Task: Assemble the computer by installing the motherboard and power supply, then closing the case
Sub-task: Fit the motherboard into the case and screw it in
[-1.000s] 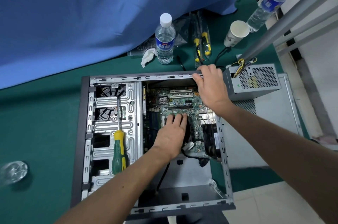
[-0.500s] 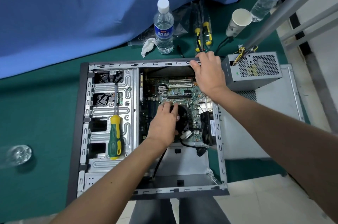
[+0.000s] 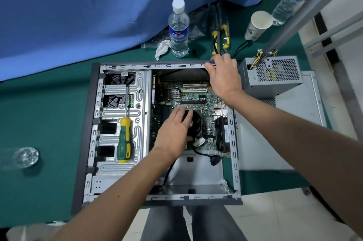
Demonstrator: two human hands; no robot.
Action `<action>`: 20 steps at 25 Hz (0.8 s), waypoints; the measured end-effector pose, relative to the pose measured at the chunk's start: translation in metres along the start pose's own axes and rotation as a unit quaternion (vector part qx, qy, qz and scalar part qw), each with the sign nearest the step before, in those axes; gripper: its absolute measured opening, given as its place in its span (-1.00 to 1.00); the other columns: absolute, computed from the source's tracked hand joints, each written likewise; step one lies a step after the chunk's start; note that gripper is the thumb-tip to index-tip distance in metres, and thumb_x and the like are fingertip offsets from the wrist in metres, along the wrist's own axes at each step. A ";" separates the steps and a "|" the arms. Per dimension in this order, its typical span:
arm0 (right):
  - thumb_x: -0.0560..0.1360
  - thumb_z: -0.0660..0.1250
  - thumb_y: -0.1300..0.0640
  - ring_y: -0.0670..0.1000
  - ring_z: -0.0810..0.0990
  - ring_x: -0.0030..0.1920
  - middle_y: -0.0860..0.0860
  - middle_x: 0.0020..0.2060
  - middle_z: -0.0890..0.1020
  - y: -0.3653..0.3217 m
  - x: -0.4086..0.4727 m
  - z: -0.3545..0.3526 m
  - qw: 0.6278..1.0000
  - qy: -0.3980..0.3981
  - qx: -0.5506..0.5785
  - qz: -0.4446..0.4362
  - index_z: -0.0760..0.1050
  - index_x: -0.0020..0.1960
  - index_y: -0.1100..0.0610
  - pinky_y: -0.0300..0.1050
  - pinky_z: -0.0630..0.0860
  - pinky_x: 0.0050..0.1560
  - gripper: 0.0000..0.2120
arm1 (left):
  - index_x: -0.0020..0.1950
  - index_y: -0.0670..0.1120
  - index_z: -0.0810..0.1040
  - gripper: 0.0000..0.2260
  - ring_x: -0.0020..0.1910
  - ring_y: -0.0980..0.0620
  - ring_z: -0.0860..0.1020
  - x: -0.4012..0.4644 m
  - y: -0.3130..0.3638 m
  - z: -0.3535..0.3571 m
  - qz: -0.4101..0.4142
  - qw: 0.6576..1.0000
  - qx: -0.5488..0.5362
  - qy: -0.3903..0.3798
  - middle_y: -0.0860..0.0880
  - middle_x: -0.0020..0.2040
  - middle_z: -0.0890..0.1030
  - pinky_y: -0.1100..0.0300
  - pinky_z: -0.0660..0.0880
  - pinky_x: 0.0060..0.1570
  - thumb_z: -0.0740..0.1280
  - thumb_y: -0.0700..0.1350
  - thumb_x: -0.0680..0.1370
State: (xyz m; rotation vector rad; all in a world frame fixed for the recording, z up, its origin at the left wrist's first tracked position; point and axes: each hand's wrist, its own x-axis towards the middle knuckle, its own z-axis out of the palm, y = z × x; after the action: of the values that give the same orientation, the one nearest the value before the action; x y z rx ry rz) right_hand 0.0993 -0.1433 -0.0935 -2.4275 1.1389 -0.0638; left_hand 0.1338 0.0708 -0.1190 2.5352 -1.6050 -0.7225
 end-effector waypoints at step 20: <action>0.67 0.10 -0.08 0.14 0.35 0.24 0.10 0.23 0.44 -0.002 -0.003 -0.001 1.000 0.005 0.002 0.006 0.42 0.30 0.13 0.09 0.42 0.12 -0.64 | 0.61 0.03 -0.25 -0.38 0.58 -0.02 -0.30 0.028 -0.005 -0.003 0.029 0.999 -0.017 0.009 -0.03 0.62 -0.21 -0.03 -0.23 0.51 -0.11 0.25 0.65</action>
State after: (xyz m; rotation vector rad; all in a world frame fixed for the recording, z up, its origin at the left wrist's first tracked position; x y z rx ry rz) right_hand 0.0987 -0.1404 -0.0913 -2.4190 1.1569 -0.0744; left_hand 0.1485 0.0484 -0.1277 2.4537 -1.6376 -0.7118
